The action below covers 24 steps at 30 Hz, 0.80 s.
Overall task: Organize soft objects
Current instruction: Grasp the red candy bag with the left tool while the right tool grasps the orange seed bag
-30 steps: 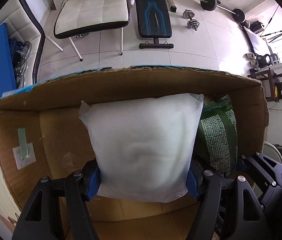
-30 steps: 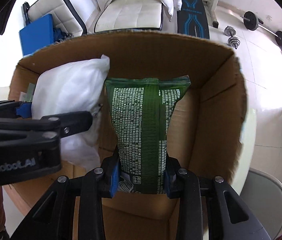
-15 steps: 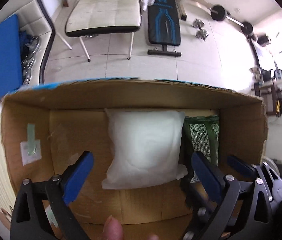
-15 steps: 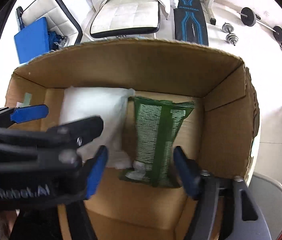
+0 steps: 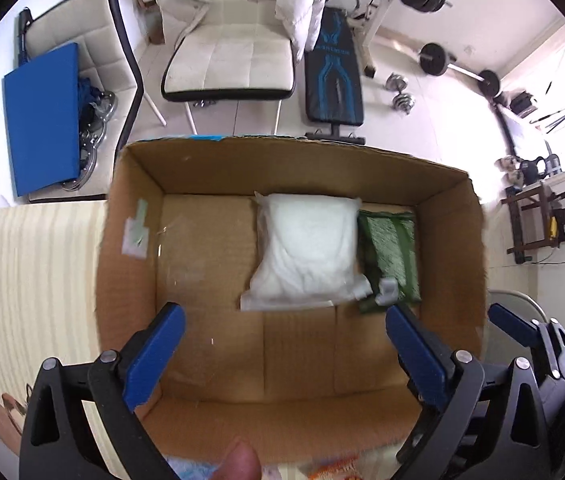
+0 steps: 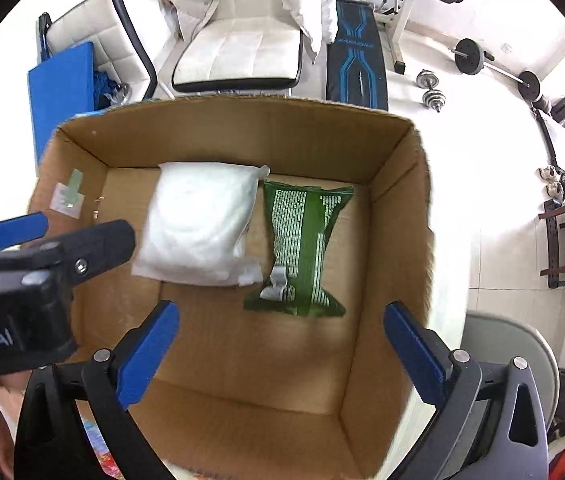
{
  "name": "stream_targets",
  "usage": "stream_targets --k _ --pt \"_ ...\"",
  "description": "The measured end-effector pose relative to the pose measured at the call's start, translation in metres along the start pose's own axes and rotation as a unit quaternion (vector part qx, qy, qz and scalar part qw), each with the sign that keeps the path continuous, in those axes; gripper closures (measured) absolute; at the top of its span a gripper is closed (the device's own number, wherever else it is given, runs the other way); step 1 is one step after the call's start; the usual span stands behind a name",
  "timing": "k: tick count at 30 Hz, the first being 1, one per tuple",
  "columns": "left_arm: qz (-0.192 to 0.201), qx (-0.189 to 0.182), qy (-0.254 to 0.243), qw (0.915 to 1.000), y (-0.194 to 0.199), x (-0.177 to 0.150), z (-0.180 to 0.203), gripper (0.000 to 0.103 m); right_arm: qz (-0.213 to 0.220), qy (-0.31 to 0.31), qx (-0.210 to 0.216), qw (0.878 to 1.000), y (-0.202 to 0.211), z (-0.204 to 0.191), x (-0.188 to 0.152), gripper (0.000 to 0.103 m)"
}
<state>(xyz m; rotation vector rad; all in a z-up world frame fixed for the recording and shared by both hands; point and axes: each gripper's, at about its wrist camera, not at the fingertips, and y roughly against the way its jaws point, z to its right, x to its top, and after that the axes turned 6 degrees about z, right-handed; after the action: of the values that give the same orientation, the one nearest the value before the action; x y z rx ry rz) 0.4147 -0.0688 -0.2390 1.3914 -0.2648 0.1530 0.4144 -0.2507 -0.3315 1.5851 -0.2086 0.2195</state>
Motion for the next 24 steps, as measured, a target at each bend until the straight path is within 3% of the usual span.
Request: stream_targets --k 6,9,12,16,20,24 --pt "0.058 0.029 -0.04 0.9971 0.065 -0.06 -0.005 0.0 0.042 -0.005 0.024 0.999 0.057 -0.005 -0.045 0.0" --pt "0.055 0.048 -0.058 0.9956 0.085 -0.11 -0.021 0.0 0.045 0.005 0.029 0.999 0.07 -0.012 -0.078 0.0" --pt "0.048 0.094 -0.098 0.9896 0.087 -0.17 -0.041 0.0 0.02 0.033 0.034 0.999 0.073 -0.032 -0.125 0.0" --pt "-0.03 0.145 -0.16 0.9759 0.05 -0.252 -0.074 0.0 -0.047 0.066 0.014 0.997 0.046 -0.053 -0.186 0.0" --pt "-0.124 0.142 -0.183 0.965 -0.001 -0.316 -0.103 0.0 -0.103 0.045 0.022 0.993 0.006 -0.059 -0.229 0.0" --pt "-0.16 0.122 -0.202 0.9585 -0.03 -0.348 -0.112 0.0 -0.128 0.036 0.023 0.991 -0.025 -0.07 -0.245 0.0"
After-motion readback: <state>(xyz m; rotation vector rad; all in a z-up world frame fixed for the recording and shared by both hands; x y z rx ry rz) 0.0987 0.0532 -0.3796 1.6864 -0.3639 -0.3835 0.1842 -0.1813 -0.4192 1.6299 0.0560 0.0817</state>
